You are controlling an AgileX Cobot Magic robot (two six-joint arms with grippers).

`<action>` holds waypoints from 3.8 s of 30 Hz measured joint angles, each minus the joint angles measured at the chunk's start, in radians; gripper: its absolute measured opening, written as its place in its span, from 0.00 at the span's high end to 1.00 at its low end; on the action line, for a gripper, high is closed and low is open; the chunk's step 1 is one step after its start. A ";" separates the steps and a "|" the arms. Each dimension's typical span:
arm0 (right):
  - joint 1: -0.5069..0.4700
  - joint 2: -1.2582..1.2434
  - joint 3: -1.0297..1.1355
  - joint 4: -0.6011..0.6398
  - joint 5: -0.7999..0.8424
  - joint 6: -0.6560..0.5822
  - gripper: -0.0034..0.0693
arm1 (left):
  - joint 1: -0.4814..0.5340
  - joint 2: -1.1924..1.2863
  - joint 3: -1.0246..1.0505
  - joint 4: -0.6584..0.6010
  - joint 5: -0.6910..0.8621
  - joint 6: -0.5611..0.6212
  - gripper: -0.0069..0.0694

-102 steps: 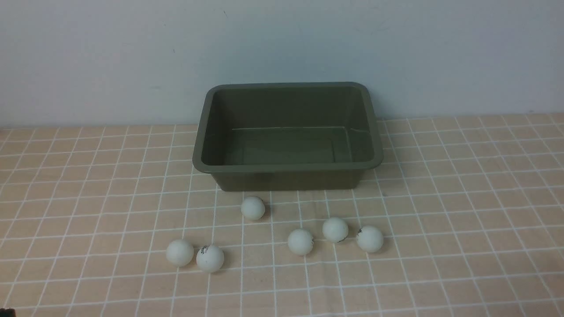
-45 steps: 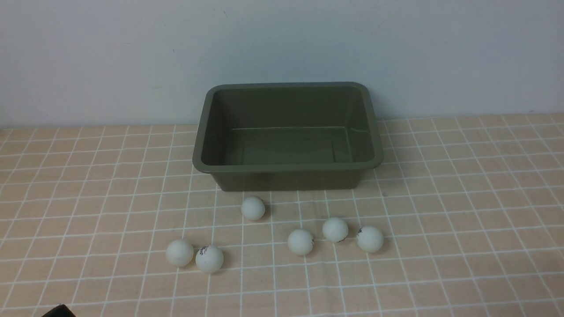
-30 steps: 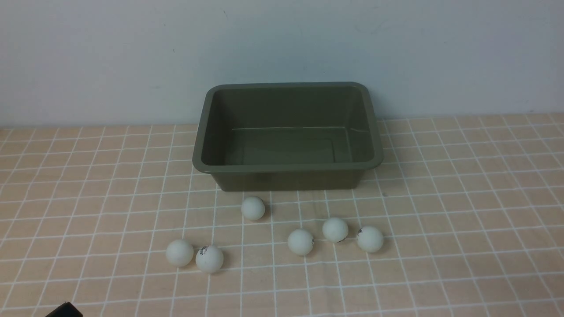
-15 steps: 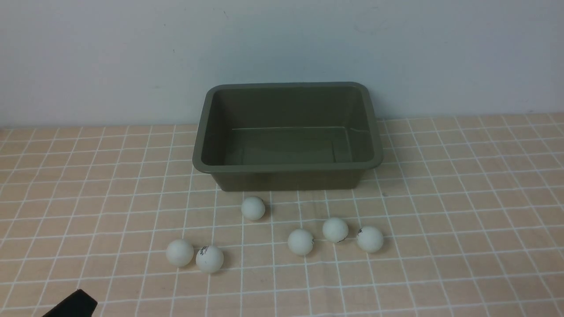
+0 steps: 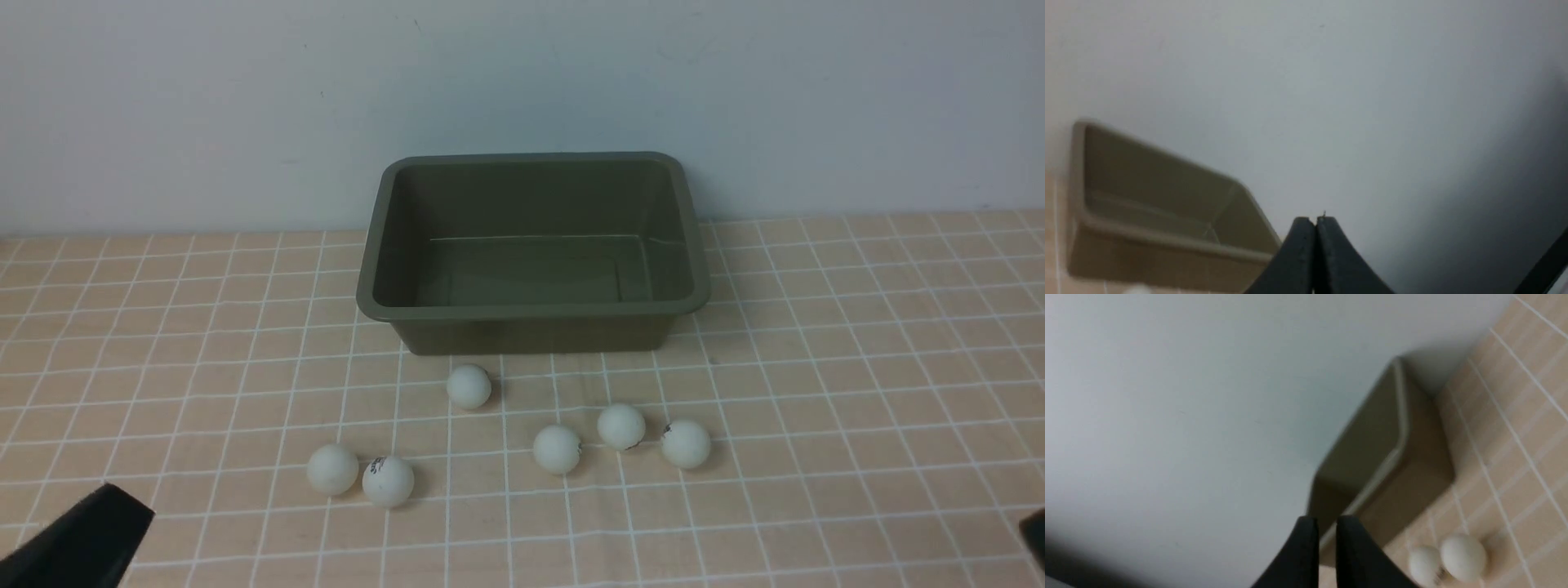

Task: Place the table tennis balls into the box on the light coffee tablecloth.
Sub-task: 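Reach for and grasp a ping pong ball on the table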

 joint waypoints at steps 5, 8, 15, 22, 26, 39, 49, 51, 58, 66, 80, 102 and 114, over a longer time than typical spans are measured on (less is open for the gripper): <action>0.000 0.000 -0.162 0.220 -0.019 -0.518 0.87 | 0.000 -0.001 -0.155 -0.014 -0.005 0.183 0.98; 0.000 0.012 -0.267 0.243 0.014 -0.687 0.87 | 0.000 0.019 -0.242 -0.026 -0.046 0.210 0.98; 0.000 0.231 -0.403 0.218 0.270 -0.733 0.87 | 0.000 0.207 -0.340 0.024 0.140 0.225 0.98; 0.000 0.517 -0.513 -0.046 0.548 -0.606 0.87 | 0.000 0.507 -0.435 0.369 0.467 0.139 1.00; 0.000 0.689 -0.541 -0.345 0.585 -0.404 0.87 | 0.000 0.680 -0.506 0.704 0.581 -0.101 1.00; 0.000 0.968 -0.715 -1.007 0.530 0.036 0.87 | 0.000 0.859 -0.577 1.374 0.543 -0.832 1.00; 0.239 1.207 -0.890 -1.060 0.518 0.090 0.95 | 0.000 0.992 -0.577 1.498 0.541 -0.858 1.00; 0.336 1.274 -0.932 -1.107 0.519 0.135 0.96 | 0.000 1.005 -0.577 1.485 0.533 -0.839 1.00; 0.471 1.447 -1.033 -1.382 0.533 0.203 0.96 | 0.000 1.011 -0.578 1.448 0.512 -0.822 1.00; 0.471 1.519 -1.095 -1.466 0.533 0.223 0.93 | 0.000 1.011 -0.578 1.449 0.513 -0.787 1.00; 0.471 1.520 -1.103 -1.442 0.603 0.216 0.49 | 0.000 1.011 -0.578 1.449 0.536 -0.786 1.00; 0.471 1.890 -1.400 -1.380 0.617 -0.050 0.21 | 0.000 1.011 -0.578 1.449 0.533 -0.785 1.00; 0.471 1.999 -1.462 -1.360 0.677 -0.083 0.21 | 0.000 1.011 -0.578 1.449 0.525 -0.785 1.00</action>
